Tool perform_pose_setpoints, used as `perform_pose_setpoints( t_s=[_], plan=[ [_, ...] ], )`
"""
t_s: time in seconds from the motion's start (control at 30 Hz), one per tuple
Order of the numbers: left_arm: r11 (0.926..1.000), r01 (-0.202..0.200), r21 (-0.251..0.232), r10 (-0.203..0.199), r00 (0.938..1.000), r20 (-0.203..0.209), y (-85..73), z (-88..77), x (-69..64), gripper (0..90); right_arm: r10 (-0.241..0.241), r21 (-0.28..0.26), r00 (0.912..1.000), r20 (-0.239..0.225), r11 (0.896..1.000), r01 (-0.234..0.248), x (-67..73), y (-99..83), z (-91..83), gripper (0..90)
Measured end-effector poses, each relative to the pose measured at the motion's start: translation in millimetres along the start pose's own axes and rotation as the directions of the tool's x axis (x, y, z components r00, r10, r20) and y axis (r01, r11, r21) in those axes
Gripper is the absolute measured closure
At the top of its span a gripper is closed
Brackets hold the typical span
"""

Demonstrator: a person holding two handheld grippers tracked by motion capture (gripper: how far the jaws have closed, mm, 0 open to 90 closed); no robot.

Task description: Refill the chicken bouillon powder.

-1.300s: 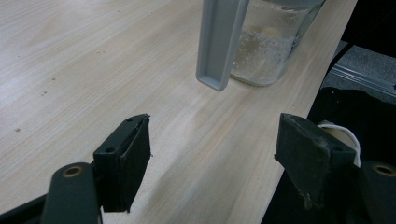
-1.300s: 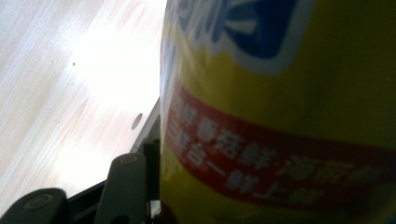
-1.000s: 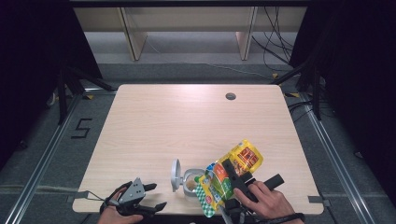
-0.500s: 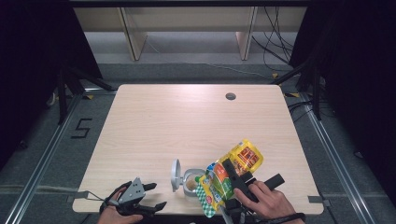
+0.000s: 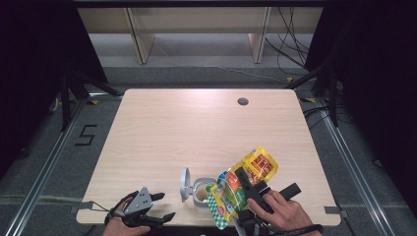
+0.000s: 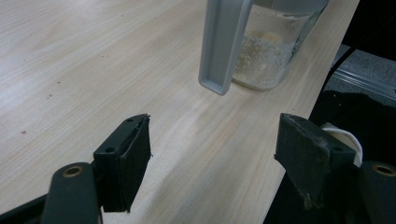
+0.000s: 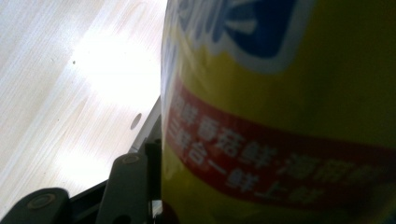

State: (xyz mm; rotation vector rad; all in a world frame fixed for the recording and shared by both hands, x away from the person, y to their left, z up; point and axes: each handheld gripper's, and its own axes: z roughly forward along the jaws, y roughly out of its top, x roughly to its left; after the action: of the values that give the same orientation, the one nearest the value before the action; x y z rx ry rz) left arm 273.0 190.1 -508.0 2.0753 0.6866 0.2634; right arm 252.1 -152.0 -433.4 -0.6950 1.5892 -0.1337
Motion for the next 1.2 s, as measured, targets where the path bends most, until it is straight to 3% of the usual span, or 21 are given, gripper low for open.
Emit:
perform_pose_setpoints(
  t_s=[0.13, 0.17, 0.23, 0.3, 0.43, 0.47, 0.6, 0.67, 0.73, 0.77, 0.8, 0.87, 0.9, 1.0, 1.1, 1.2],
  plan=[
    [0.9998, 0.005, -0.02, -0.005, 1.0, -0.006, -0.4, 0.9, -0.5, 26.2, 0.001, 0.003, 1.0, -0.004, 1.0, -0.001, 1.2, -0.5, 0.2, 53.3],
    [1.0, -0.002, 0.0, 0.002, 1.0, -0.001, 0.1, -0.4, 0.0, 26.2, 0.002, 0.001, 1.0, -0.005, 1.0, -0.002, 1.3, -0.5, 0.1, 53.4],
    [0.9999, -0.014, -0.009, 0.014, 0.9999, -0.009, 0.1, -1.0, 0.2, 26.2, 0.0, 0.003, 1.0, -0.001, 1.0, 0.0, 1.4, -0.2, -0.1, 53.4],
    [0.9998, 0.003, -0.02, -0.003, 1.0, -0.006, -0.4, -0.2, -0.1, 26.2, -0.011, 0.002, 0.9999, 0.001, 1.0, 0.011, 1.2, 0.3, -0.9, 53.4],
    [0.9997, -0.018, -0.018, 0.018, 0.9998, 0.0, 0.7, -0.3, 0.4, 26.2, -0.014, 0.003, 0.9999, 0.004, 1.0, 0.014, 1.2, 0.6, -1.3, 53.3],
    [0.9999, 0.004, -0.016, -0.004, 1.0, -0.007, -0.2, -0.3, -0.9, 26.2, -0.016, 0.003, 0.9999, 0.003, 1.0, 0.016, 1.3, 0.7, -1.3, 53.4],
    [0.9999, -0.016, 0.0, 0.016, 0.9998, -0.011, -0.1, -1.3, 1.0, 26.2, -0.017, 0.004, 0.9999, 0.003, 1.0, 0.017, 1.3, 1.1, -1.2, 53.4],
    [0.9998, 0.006, -0.02, -0.006, 1.0, -0.006, -0.5, -0.2, -0.9, 26.2, -0.021, 0.004, 0.9998, 0.004, 1.0, 0.021, 0.8, 1.2, -1.5, 53.4],
    [0.9996, -0.024, -0.013, 0.024, 0.9997, -0.001, 0.7, -0.9, 1.0, 26.2, -0.022, 0.004, 0.9997, 0.004, 1.0, 0.022, 1.0, 1.1, -1.4, 53.4],
    [0.9997, 0.006, -0.024, -0.006, 1.0, -0.004, -0.4, 0.0, -0.6, 26.2, -0.023, 0.003, 0.9997, 0.005, 1.0, 0.023, 1.0, 0.9, -1.3, 53.4],
    [0.9997, 0.006, -0.024, -0.006, 1.0, -0.002, -0.4, 0.1, -0.5, 26.2, 0.006, 0.012, 1.0, 0.002, 1.0, -0.006, 3.4, 0.4, -1.9, 53.4],
    [0.9999, 0.003, -0.015, -0.003, 1.0, -0.008, -0.2, -0.6, -0.8, 26.2, -0.024, 0.004, 0.9997, 0.006, 1.0, 0.024, 1.2, 0.2, -1.3, 53.4],
    [0.9998, -0.022, 0.004, 0.022, 0.9997, -0.013, 0.2, -1.7, 1.6, 26.2, -0.025, 0.004, 0.9997, 0.007, 1.0, 0.025, 1.1, 0.3, -1.4, 53.4],
    [0.9999, 0.001, -0.015, -0.001, 0.9999, -0.011, -0.5, -0.7, -0.1, 26.2, -0.03, 0.004, 0.9995, 0.005, 1.0, 0.03, 0.8, 0.2, -1.9, 53.4],
    [0.9998, -0.02, 0.0, 0.02, 0.9997, -0.014, 0.2, -1.6, 1.6, 26.2, -0.03, 0.006, 0.9995, 0.009, 1.0, 0.03, 1.0, 0.1, -2.0, 53.4],
    [0.9999, 0.003, -0.014, -0.003, 1.0, -0.008, -0.3, -0.6, -1.0, 26.2, -0.029, 0.005, 0.9995, 0.012, 1.0, 0.029, 1.1, -0.4, -2.1, 53.6]
  ],
)
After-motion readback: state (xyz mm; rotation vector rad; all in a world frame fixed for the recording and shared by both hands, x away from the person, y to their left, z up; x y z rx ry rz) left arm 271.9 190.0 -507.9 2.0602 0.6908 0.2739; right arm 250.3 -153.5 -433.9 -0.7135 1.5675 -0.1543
